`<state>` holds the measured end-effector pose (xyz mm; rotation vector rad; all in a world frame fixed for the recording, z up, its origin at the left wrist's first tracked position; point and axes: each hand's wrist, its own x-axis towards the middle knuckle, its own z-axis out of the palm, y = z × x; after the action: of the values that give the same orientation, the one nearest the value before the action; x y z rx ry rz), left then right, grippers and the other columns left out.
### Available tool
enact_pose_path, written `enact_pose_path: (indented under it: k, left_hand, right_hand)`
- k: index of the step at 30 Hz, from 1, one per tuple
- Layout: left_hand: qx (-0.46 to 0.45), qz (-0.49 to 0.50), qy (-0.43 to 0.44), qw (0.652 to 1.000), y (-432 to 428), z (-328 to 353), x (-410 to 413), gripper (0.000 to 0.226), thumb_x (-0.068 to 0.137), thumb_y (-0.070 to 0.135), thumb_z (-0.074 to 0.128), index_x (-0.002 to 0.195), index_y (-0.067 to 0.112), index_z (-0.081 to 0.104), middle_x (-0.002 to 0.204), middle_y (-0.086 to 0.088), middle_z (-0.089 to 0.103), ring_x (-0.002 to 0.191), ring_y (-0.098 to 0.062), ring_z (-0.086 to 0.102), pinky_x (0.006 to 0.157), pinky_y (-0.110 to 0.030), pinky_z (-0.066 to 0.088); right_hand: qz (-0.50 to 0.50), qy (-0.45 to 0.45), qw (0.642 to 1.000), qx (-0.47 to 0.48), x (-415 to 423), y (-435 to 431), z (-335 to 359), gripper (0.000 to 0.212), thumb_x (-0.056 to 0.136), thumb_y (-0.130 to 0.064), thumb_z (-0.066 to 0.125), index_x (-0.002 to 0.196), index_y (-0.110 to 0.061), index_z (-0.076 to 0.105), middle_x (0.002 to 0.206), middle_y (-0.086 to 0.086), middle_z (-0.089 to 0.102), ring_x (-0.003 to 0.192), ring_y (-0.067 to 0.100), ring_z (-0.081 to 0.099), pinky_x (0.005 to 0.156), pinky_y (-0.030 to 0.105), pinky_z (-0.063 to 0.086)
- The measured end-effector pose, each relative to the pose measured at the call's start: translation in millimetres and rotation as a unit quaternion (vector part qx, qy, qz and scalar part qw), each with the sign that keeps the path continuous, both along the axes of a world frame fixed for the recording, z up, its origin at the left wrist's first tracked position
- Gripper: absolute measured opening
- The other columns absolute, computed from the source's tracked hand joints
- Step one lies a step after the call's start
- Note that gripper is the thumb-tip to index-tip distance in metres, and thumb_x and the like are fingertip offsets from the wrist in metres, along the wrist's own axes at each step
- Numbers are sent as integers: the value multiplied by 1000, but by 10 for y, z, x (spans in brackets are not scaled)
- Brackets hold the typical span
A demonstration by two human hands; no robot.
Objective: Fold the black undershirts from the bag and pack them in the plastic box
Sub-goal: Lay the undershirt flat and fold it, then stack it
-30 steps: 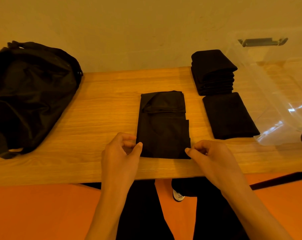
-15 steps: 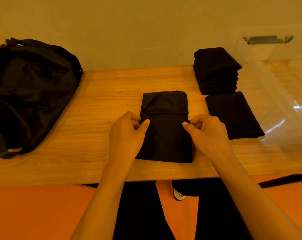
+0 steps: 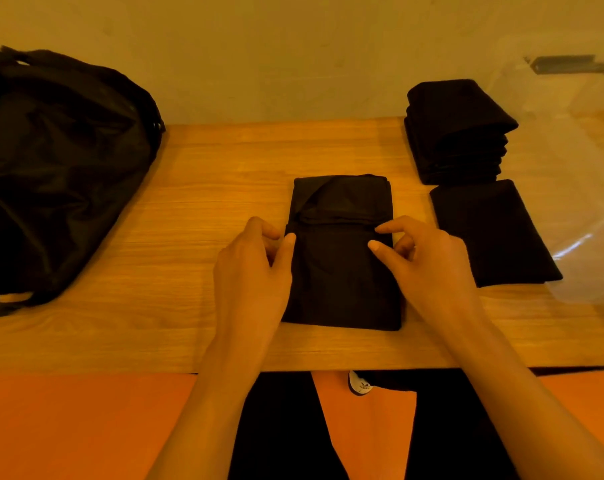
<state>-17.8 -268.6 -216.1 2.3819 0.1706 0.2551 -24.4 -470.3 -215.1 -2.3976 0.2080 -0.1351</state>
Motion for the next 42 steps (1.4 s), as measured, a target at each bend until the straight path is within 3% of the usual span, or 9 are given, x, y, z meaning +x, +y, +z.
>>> enact_pose_path:
  k: [4, 9, 14, 17, 20, 25, 31, 35, 42]
  left_hand:
    - [-47, 9, 26, 998, 60, 37, -206, 16, 94, 39, 67, 100, 25, 63, 78, 16, 61, 72, -1, 59, 59, -15, 43]
    - [-58, 3, 71, 996, 105, 70, -374, 17, 90, 38, 73, 100, 28, 63, 80, 17, 63, 75, -1, 60, 62, -18, 43]
    - [-56, -20, 27, 998, 86, 115, -265, 11, 95, 36, 66, 101, 27, 63, 87, 16, 61, 78, 1, 58, 60, -11, 43]
    - [-41, -86, -8, 995, 142, 128, 139, 11, 98, 20, 65, 109, 23, 65, 101, 11, 62, 82, 6, 57, 68, -3, 43]
    - [28, -217, -8, 976, 268, 148, 561, 33, 93, 3, 67, 118, 23, 67, 116, 5, 56, 89, 8, 53, 75, -1, 41]
    - [85, -351, 28, 932, 365, 178, 865, 35, 88, 7, 74, 118, 25, 71, 115, 5, 55, 96, -1, 53, 83, -6, 40]
    - [57, -391, -48, 917, 416, 86, 970, 15, 88, 16, 74, 103, 18, 75, 106, 6, 61, 91, -11, 61, 78, -20, 50]
    - [18, -383, -53, 922, 463, 101, 966, 16, 87, 14, 75, 102, 18, 77, 104, 5, 65, 92, -11, 63, 78, -13, 47]
    - [21, -397, -41, 917, 546, 130, 919, 22, 85, 12, 76, 105, 21, 79, 104, 7, 66, 97, -13, 65, 82, -28, 55]
  right_hand:
    - [23, 44, 999, 6, 69, -54, 51, 16, 92, -36, 69, 105, -28, 64, 72, -6, 63, 68, 7, 60, 64, 14, 41]
    - [39, 80, 996, 30, 92, -76, 118, 13, 92, -38, 69, 93, -28, 60, 81, -6, 62, 75, 6, 58, 60, 17, 40]
    - [-3, 19, 999, 31, 58, -78, 93, 19, 95, -40, 66, 105, -26, 58, 82, -7, 62, 75, 4, 58, 59, 14, 37]
    - [7, -14, 999, -47, 128, -145, 93, 29, 97, -19, 65, 124, -28, 56, 105, -6, 60, 82, 6, 57, 60, 11, 35]
    - [55, -7, 991, -118, 247, -182, 108, 43, 96, -13, 66, 133, -30, 55, 124, -2, 51, 83, 5, 51, 61, 9, 35]
    - [96, -41, 986, -127, 369, -238, 73, 27, 92, -23, 71, 119, -27, 67, 117, -5, 61, 87, 10, 60, 83, 32, 55]
    - [106, -103, 978, -145, 342, -229, 8, 12, 96, -22, 65, 106, -19, 72, 106, -6, 63, 89, 10, 60, 76, 37, 57]
    - [115, -110, 977, -141, 329, -236, 13, 14, 97, -26, 61, 105, -20, 72, 106, -8, 60, 90, 10, 59, 74, 38, 57]
    - [130, -119, 978, -111, 239, -239, 46, 12, 94, -26, 65, 101, -23, 73, 97, -13, 55, 80, 5, 54, 69, 34, 56]
